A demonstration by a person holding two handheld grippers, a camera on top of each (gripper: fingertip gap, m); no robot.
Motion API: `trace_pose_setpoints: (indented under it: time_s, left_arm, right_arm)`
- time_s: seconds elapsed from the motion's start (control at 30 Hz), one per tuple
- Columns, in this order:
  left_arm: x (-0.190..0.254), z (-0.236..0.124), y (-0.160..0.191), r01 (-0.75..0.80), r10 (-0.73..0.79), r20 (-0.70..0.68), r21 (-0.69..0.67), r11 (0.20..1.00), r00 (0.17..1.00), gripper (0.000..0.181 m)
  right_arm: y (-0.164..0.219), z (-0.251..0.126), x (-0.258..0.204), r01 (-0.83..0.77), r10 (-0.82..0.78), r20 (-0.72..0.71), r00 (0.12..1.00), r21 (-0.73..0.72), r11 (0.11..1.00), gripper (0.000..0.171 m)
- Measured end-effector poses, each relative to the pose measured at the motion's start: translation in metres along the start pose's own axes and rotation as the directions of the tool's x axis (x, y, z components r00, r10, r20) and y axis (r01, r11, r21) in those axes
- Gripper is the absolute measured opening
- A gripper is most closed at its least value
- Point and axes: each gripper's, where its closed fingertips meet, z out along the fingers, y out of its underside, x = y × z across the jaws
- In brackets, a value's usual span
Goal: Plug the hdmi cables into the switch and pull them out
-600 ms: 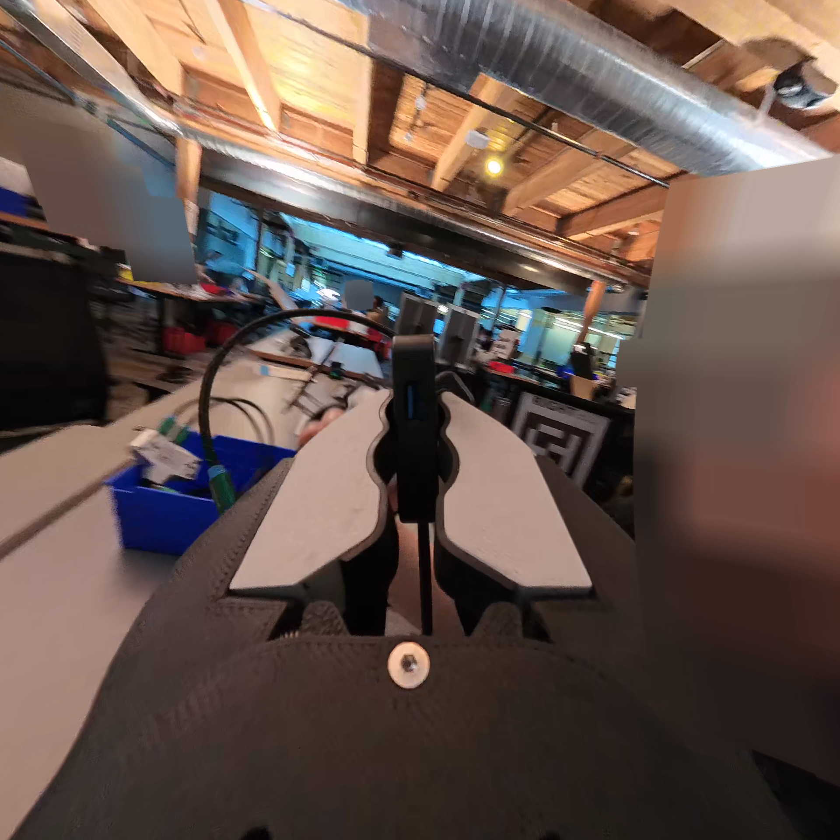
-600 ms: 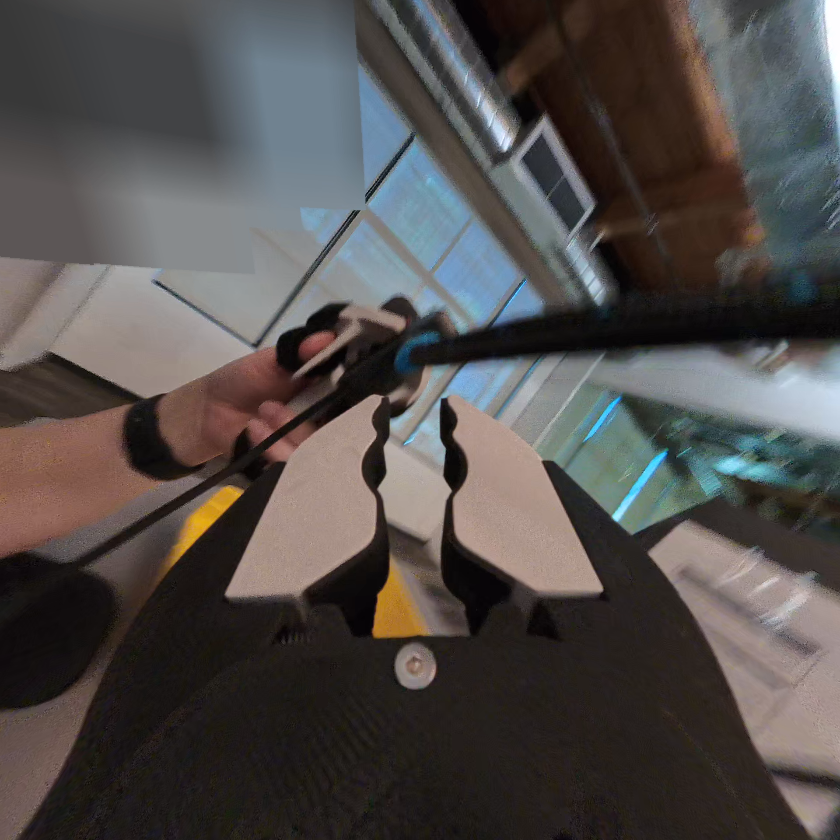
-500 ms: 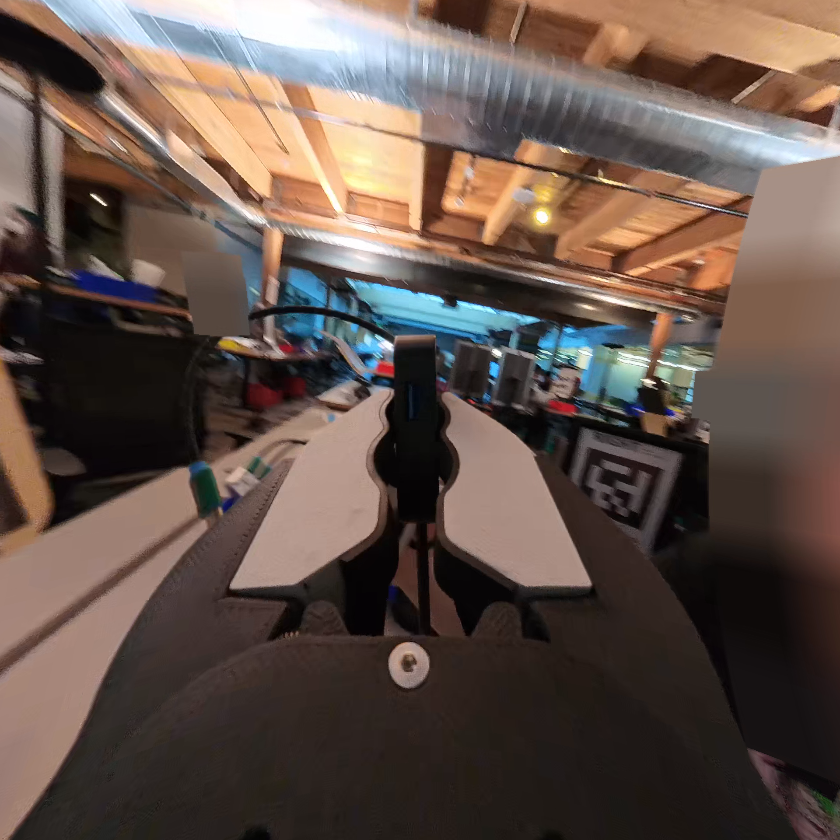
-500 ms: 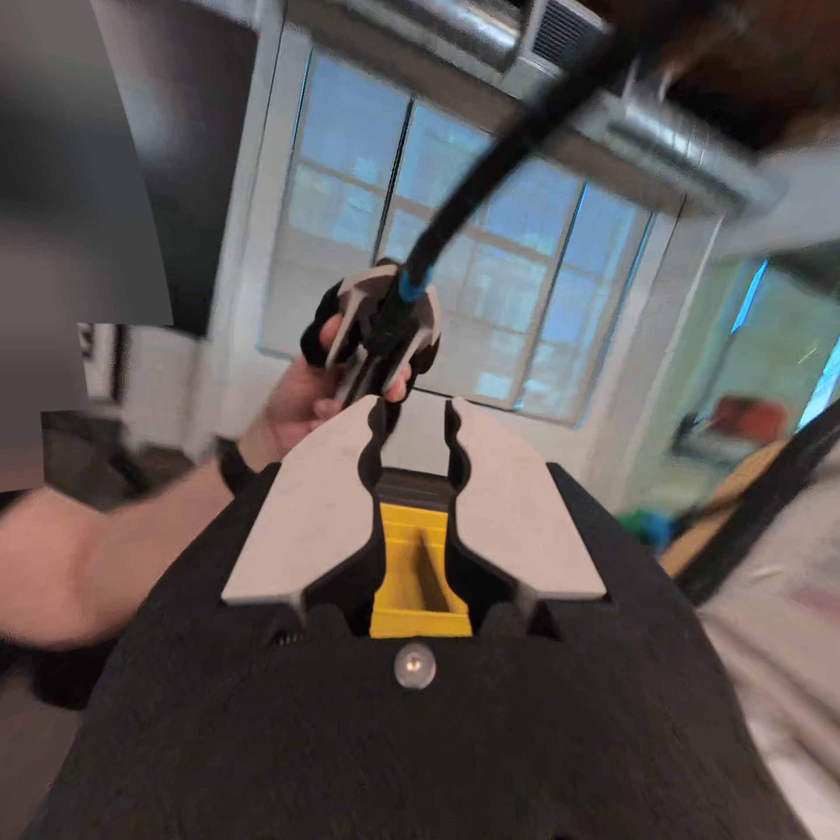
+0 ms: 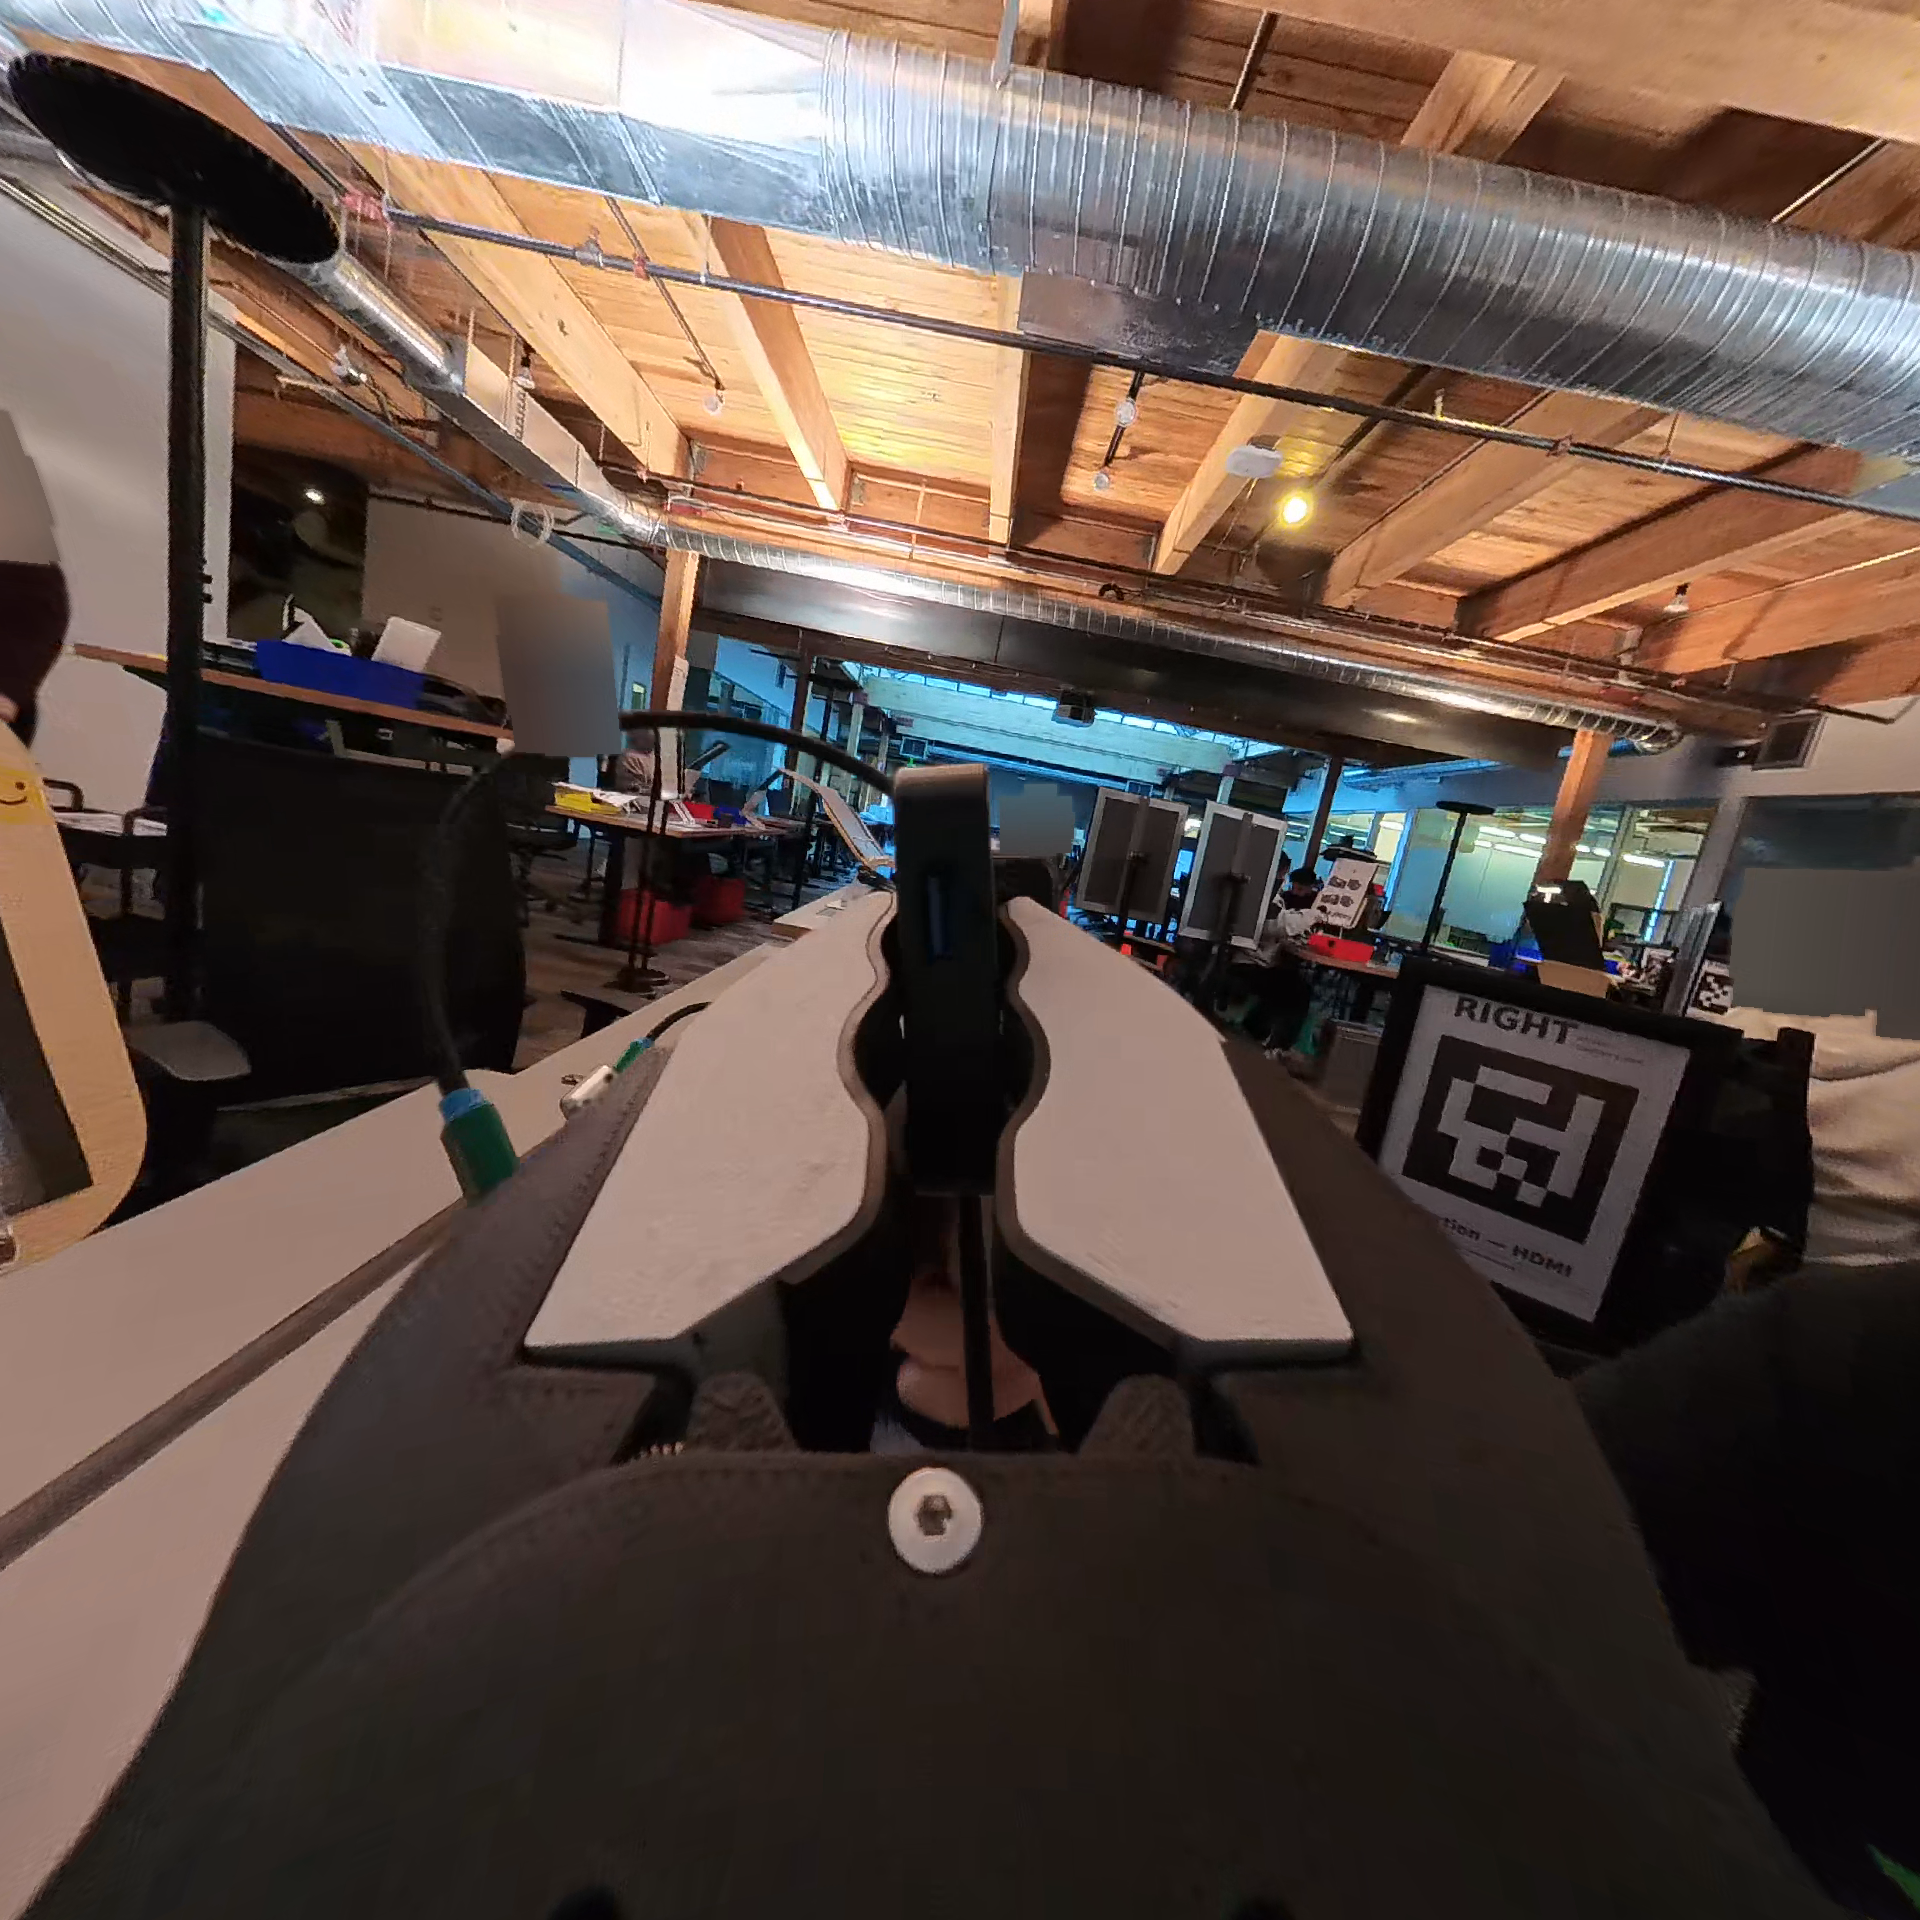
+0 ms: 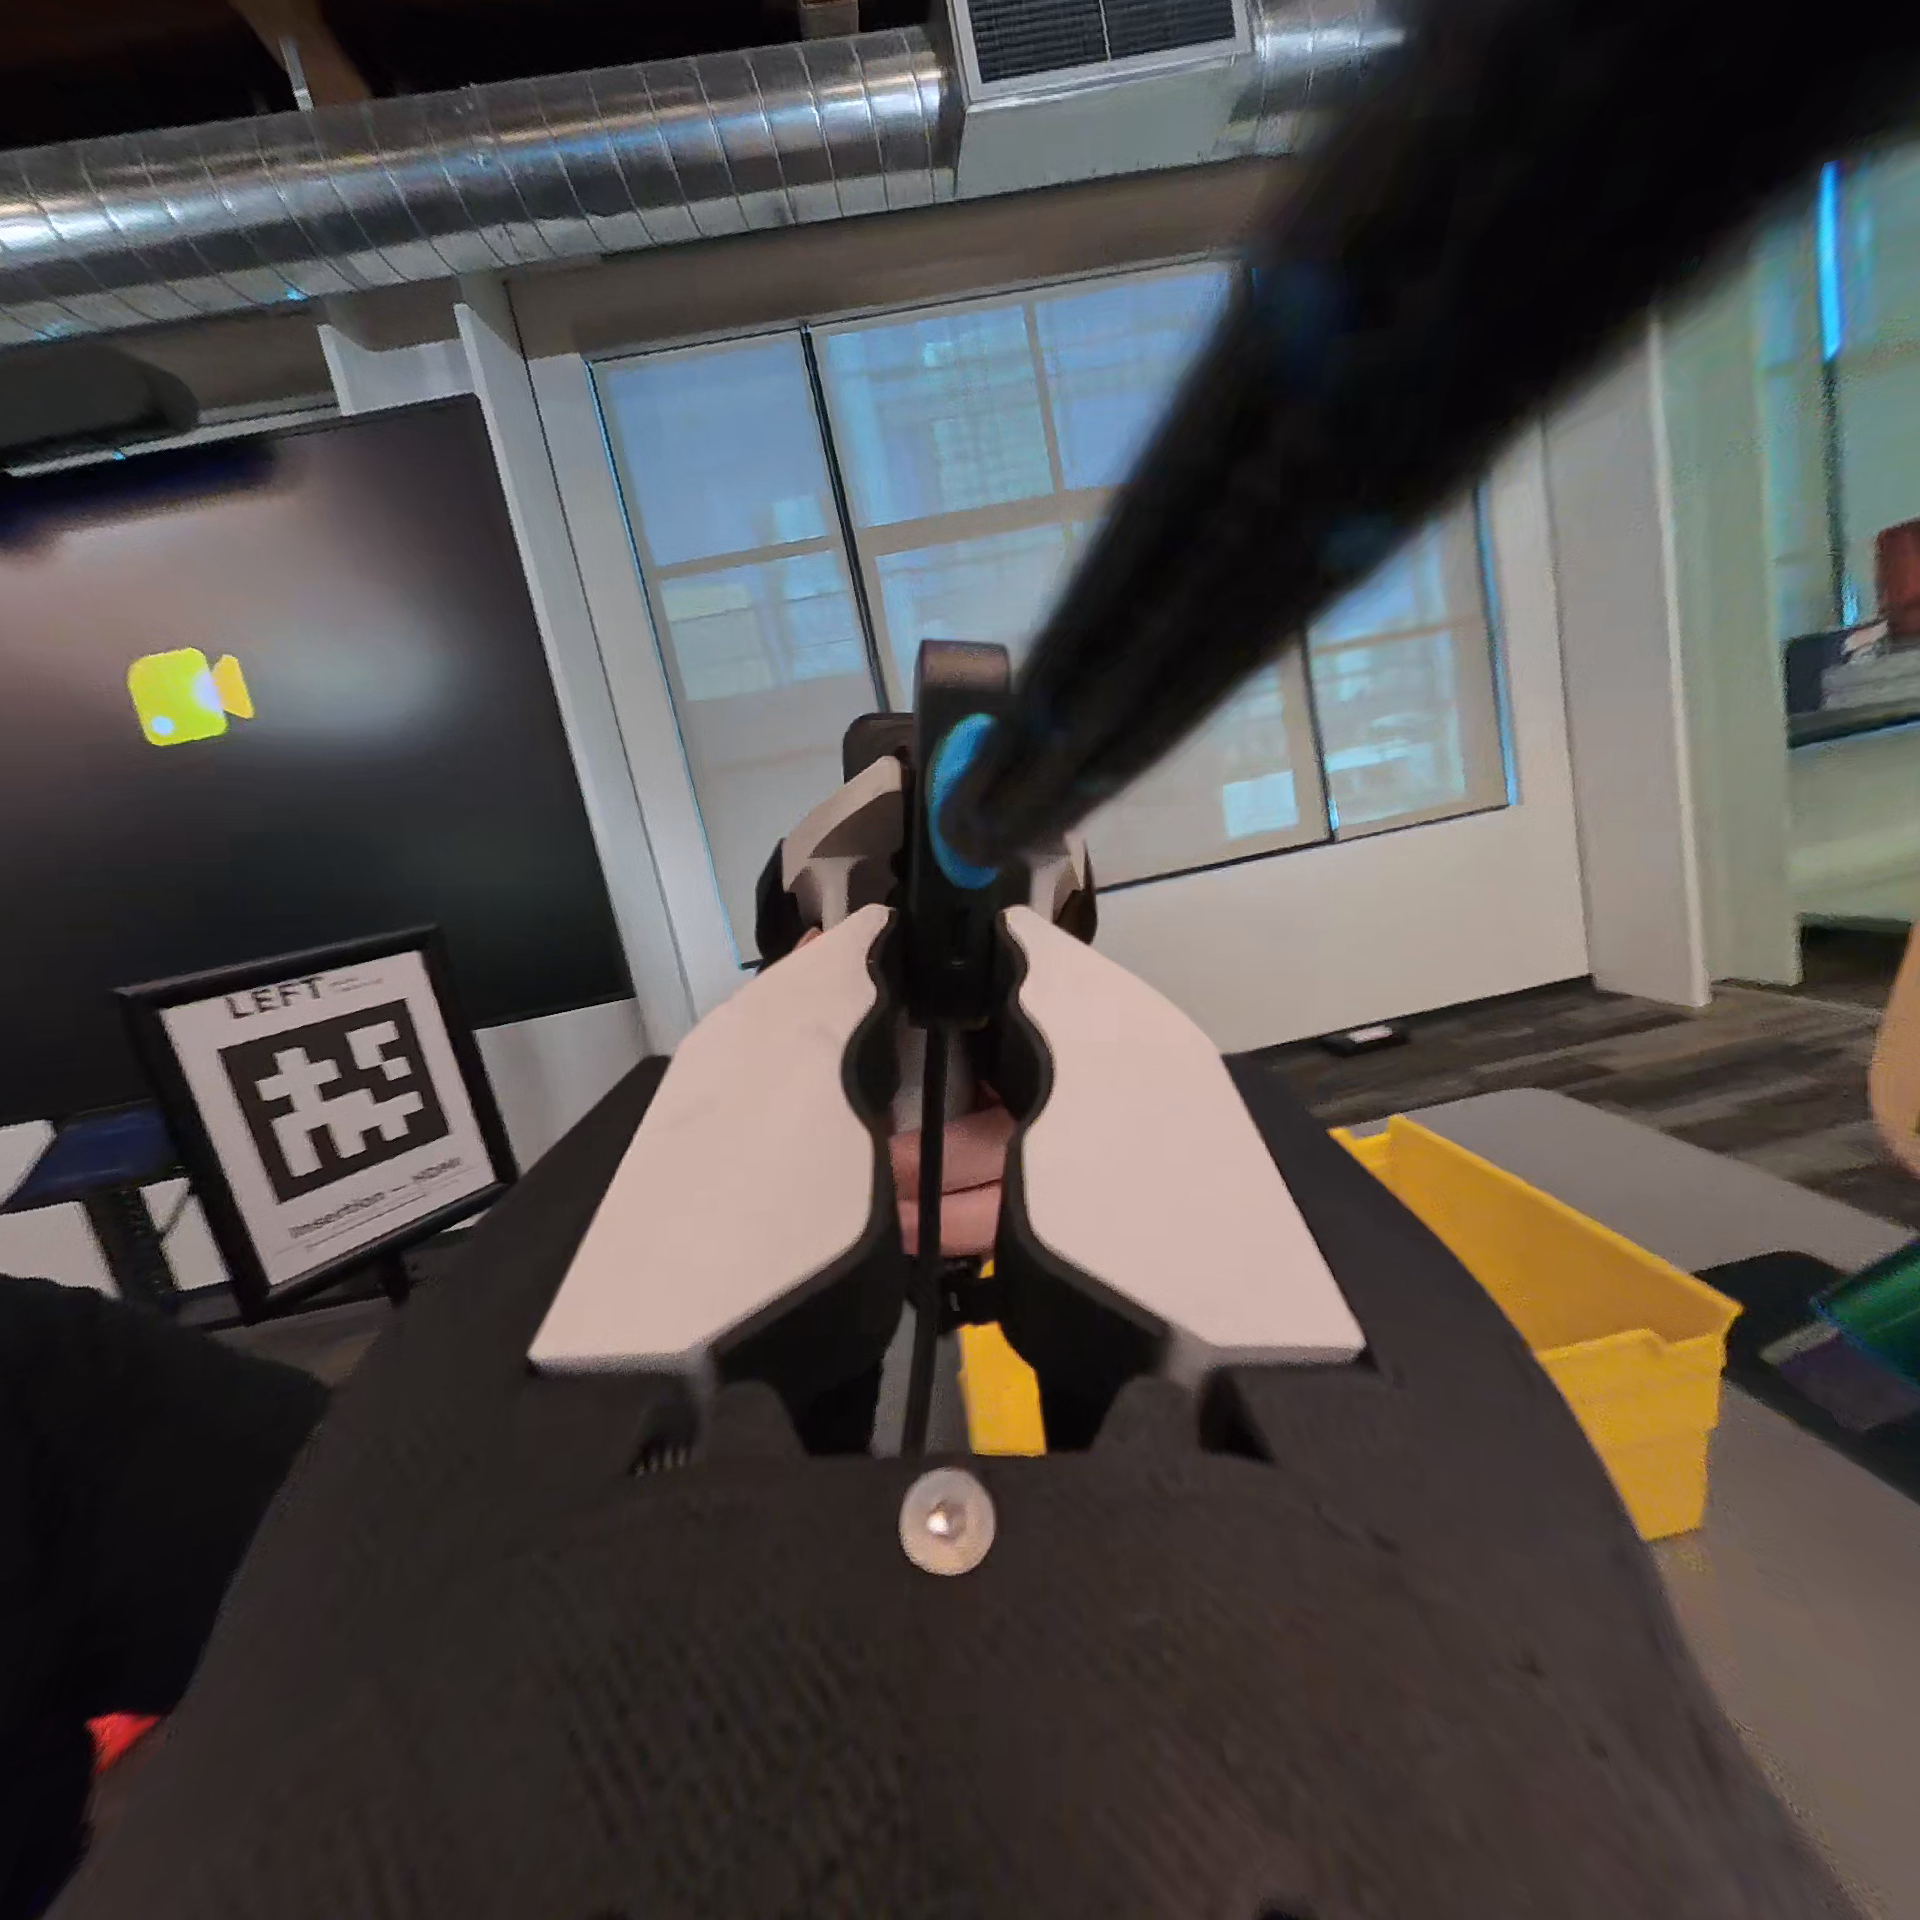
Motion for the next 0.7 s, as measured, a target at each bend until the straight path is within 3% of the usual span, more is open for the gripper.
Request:
trace_pose_setpoints:
  time_s: [0.07,0.17,0.33,0.43,0.53,0.6,0.7]
  left_arm:
    - [-0.003,0.001,0.004,-0.010,0.010,0.006,-0.021,1.000,1.000,0.015]
    - [-0.007,-0.006,-0.002,-0.022,0.023,0.027,-0.040,0.999,0.999,0.034]
    - [0.000,-0.037,-0.036,-0.151,0.150,0.076,0.006,0.989,0.986,0.026]
    - [0.009,-0.054,-0.053,-0.207,0.204,0.077,0.034,0.978,0.976,0.022]
    - [0.014,-0.067,-0.065,-0.225,0.220,0.075,0.067,0.972,0.973,0.021]
    - [0.016,-0.073,-0.069,-0.220,0.215,0.068,0.082,0.972,0.974,0.020]
    - [0.019,-0.077,-0.075,-0.221,0.216,0.060,0.104,0.970,0.975,0.019]
  right_arm:
    - [0.001,-0.004,0.003,-0.036,0.037,0.004,0.999,-0.033,0.999,0.015]
    - [0.000,-0.015,0.013,-0.015,0.010,-0.049,0.999,-0.092,0.996,0.015]
    - [-0.021,-0.055,-0.003,0.131,-0.162,-0.084,0.983,-0.287,0.949,0.015]
    - [-0.019,-0.096,-0.009,0.201,-0.272,-0.066,0.960,-0.514,0.834,0.015]
    - [-0.027,-0.150,-0.009,0.201,-0.284,0.001,0.959,-0.710,0.675,0.015]
    - [-0.038,-0.190,0.002,0.250,-0.353,0.051,0.934,-0.801,0.544,0.015]
    - [-0.059,-0.241,0.024,0.149,-0.334,-0.017,0.942,-0.872,0.466,0.015]
